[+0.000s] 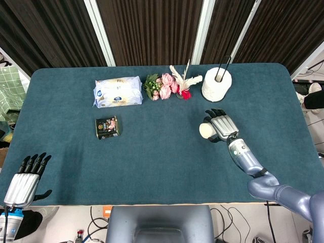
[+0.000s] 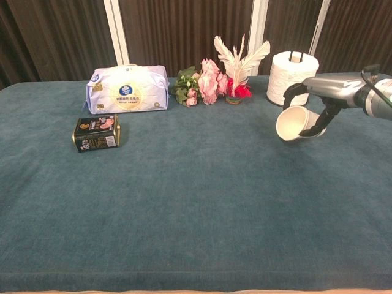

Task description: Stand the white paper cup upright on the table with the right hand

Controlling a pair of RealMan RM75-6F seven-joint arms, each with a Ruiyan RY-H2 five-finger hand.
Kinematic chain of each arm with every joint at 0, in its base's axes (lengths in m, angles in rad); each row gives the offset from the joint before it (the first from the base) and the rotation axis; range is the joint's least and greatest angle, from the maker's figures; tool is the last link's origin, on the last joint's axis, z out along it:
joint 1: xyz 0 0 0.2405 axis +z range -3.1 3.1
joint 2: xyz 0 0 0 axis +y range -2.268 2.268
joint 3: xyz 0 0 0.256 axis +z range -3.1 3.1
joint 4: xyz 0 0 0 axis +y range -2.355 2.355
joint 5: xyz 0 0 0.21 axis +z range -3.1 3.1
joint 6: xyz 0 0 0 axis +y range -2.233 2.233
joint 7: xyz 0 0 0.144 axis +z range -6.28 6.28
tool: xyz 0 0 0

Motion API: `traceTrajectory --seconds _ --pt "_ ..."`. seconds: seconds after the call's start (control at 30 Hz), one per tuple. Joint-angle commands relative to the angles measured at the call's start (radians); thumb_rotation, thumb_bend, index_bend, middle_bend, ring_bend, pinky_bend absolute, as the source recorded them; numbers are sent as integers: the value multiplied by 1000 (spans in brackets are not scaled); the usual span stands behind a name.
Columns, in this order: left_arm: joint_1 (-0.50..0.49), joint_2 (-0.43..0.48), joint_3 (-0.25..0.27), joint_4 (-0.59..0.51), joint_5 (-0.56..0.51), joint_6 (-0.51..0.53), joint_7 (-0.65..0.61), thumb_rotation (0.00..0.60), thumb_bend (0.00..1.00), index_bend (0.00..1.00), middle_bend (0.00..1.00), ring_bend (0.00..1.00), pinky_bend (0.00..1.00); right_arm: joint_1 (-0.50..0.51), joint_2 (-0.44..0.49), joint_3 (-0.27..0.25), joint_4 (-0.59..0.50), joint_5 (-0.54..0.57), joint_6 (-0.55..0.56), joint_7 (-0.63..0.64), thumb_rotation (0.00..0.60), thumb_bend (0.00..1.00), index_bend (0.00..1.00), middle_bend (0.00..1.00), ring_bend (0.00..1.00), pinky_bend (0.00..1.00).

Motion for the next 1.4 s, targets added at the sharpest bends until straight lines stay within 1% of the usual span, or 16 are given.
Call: traceTrajectory --seconds 0.03,0.17,0.23,0.33,0.37,0.43,0.5,0.6,0.73,0.8,0.87,1.1,1.2,1.4 --pt "0 -1 0 0 0 0 1 599 41 0 1 0 0 -9 28 33 -53 -23 29 108 600 269 397 129 35 130" --pt "-1 -2 0 -1 -2 -2 4 599 42 0 1 0 0 -22 60 71 -130 -46 61 264 600 272 395 129 35 130" --pt "-1 -2 1 -1 -1 -2 5 599 41 0 1 0 0 -32 83 90 -174 -55 70 366 600 273 387 129 35 130" --pt "-1 -3 1 -1 -1 -2 5 599 41 0 1 0 0 -42 96 108 -202 -55 81 442 600 273 388 129 35 130" --pt "-1 -3 1 -1 0 -3 6 599 41 0 1 0 0 -55 104 135 -229 -42 95 522 600 273 392 130 35 130" --pt "-3 -3 2 -1 0 -5 7 599 42 0 1 0 0 -78 132 164 -250 -45 87 717 600 282 398 130 35 130" --pt "-3 -3 3 -1 1 -7 7 599 41 0 1 0 0 -90 146 180 -235 -45 55 887 600 290 419 132 35 130" --pt "-4 -2 4 -2 0 -9 7 599 41 0 1 0 0 -95 150 182 -179 -62 1 1081 600 292 429 133 35 130" --pt "-4 -1 3 -3 -2 -9 6 599 41 0 1 0 0 -94 129 150 -90 -123 -33 1247 600 294 424 133 35 130" --pt "-5 -1 3 -4 -1 -11 7 599 41 0 1 0 0 -91 113 125 -43 -157 -42 1310 600 295 418 133 35 130" --pt "-6 -2 4 -4 -1 -14 7 599 41 0 1 0 0 -86 87 97 11 -188 -42 1343 600 295 415 133 35 130" --pt "-9 -2 8 -5 2 -20 11 599 41 0 1 0 0 -73 4 24 153 -241 -39 1403 600 298 414 133 35 130" --pt "-10 -3 10 -5 3 -23 13 599 41 0 1 0 0 -69 -22 4 197 -254 -27 1422 600 299 419 133 35 130" --pt "-13 -4 13 -6 3 -31 17 599 41 0 1 0 0 -64 -49 -26 250 -269 -13 1457 600 302 417 134 35 130"
